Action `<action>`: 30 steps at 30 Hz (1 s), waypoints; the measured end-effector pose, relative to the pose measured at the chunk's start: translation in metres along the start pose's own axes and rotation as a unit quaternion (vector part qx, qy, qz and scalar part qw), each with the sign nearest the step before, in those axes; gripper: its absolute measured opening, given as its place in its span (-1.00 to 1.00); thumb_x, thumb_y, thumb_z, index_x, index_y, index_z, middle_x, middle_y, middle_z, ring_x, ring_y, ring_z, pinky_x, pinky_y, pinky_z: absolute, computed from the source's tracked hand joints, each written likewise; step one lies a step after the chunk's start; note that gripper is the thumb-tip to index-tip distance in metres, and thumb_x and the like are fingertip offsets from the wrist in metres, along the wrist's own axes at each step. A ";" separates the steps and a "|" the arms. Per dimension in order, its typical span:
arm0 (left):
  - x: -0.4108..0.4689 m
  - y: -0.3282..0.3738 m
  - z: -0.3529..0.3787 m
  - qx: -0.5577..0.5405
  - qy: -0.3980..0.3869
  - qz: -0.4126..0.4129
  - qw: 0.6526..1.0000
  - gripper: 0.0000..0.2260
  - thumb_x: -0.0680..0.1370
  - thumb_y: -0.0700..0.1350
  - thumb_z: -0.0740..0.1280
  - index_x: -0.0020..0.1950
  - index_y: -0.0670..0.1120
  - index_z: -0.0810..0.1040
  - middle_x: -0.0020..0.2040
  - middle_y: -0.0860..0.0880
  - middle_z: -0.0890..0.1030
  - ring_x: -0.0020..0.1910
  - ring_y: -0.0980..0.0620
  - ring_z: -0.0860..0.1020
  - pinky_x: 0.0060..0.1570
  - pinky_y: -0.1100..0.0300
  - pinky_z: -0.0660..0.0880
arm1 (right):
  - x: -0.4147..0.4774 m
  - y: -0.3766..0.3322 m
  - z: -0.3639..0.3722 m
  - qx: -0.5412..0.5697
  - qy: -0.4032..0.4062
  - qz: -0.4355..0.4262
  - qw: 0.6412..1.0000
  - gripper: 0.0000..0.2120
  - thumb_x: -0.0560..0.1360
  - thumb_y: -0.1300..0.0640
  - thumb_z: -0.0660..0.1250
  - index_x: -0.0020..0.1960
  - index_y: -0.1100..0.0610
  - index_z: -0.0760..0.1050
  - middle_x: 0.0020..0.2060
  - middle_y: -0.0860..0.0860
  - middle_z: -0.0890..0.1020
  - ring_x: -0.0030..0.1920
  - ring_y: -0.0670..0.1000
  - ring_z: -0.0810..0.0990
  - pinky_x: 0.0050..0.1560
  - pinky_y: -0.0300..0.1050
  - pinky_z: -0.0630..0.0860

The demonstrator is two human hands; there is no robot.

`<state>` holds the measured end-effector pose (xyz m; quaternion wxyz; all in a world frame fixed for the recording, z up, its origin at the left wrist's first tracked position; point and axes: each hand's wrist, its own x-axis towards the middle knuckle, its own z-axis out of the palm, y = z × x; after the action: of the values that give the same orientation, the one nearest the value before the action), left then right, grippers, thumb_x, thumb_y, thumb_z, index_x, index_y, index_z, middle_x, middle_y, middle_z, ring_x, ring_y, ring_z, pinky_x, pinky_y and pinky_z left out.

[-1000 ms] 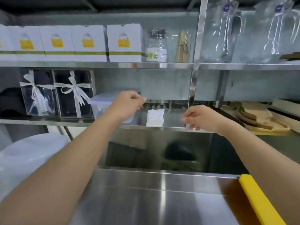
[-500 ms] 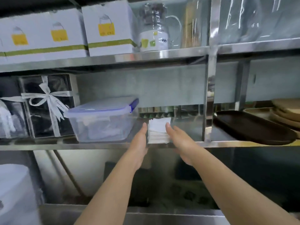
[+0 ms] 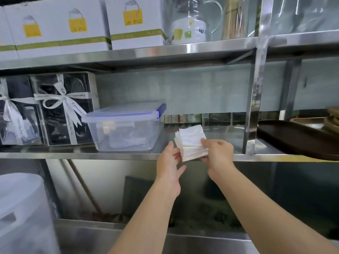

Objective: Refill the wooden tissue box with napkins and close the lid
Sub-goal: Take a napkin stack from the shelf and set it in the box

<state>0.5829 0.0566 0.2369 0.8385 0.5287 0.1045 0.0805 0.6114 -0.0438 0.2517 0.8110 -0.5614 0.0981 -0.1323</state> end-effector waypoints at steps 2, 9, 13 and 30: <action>0.001 -0.002 -0.006 -0.025 0.039 -0.041 0.998 -0.71 0.56 0.09 0.19 0.00 -0.13 0.52 0.00 -0.07 0.61 0.01 0.00 0.55 0.10 -0.02 0.39 | -0.004 0.000 -0.003 0.010 -0.001 0.011 1.000 -0.89 0.44 0.31 0.35 -0.22 0.18 0.47 -0.19 0.07 0.56 -0.12 0.09 0.57 -0.06 0.01 0.60; 0.012 0.000 -0.030 -0.090 -0.066 -0.190 0.975 -0.31 0.43 0.38 0.09 0.17 -0.20 0.45 0.10 -0.20 0.60 0.08 -0.19 0.54 0.16 -0.25 0.32 | -0.019 0.000 -0.019 0.024 -0.058 0.061 0.996 -0.78 0.40 0.35 0.37 0.04 0.29 0.49 -0.04 0.14 0.58 -0.10 0.07 0.57 -0.05 0.02 0.59; 0.009 0.009 -0.040 -0.035 -0.081 -0.194 0.977 -0.29 0.35 0.44 0.14 0.13 -0.13 0.55 0.01 -0.20 0.67 0.05 -0.23 0.58 0.08 -0.24 0.40 | -0.027 0.001 -0.033 0.010 -0.116 0.060 0.991 -0.77 0.41 0.36 0.34 0.06 0.34 0.49 0.07 0.20 0.56 0.08 0.17 0.54 -0.06 0.04 0.56; -0.097 0.023 -0.065 0.345 -0.173 -0.231 0.893 -0.53 0.30 0.19 0.45 0.15 0.05 0.55 0.13 0.02 0.62 0.11 -0.03 0.53 0.25 -0.39 0.13 | -0.085 -0.025 -0.112 -0.167 -0.300 0.075 0.936 -0.93 0.41 0.33 0.33 -0.15 0.30 0.59 -0.29 0.11 0.66 -0.23 0.06 0.64 -0.22 -0.09 0.63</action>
<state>0.4720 0.0987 0.2394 0.6031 0.7512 0.0987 -0.2496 0.4935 -0.1235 0.2370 0.7052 -0.6931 -0.0869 0.1215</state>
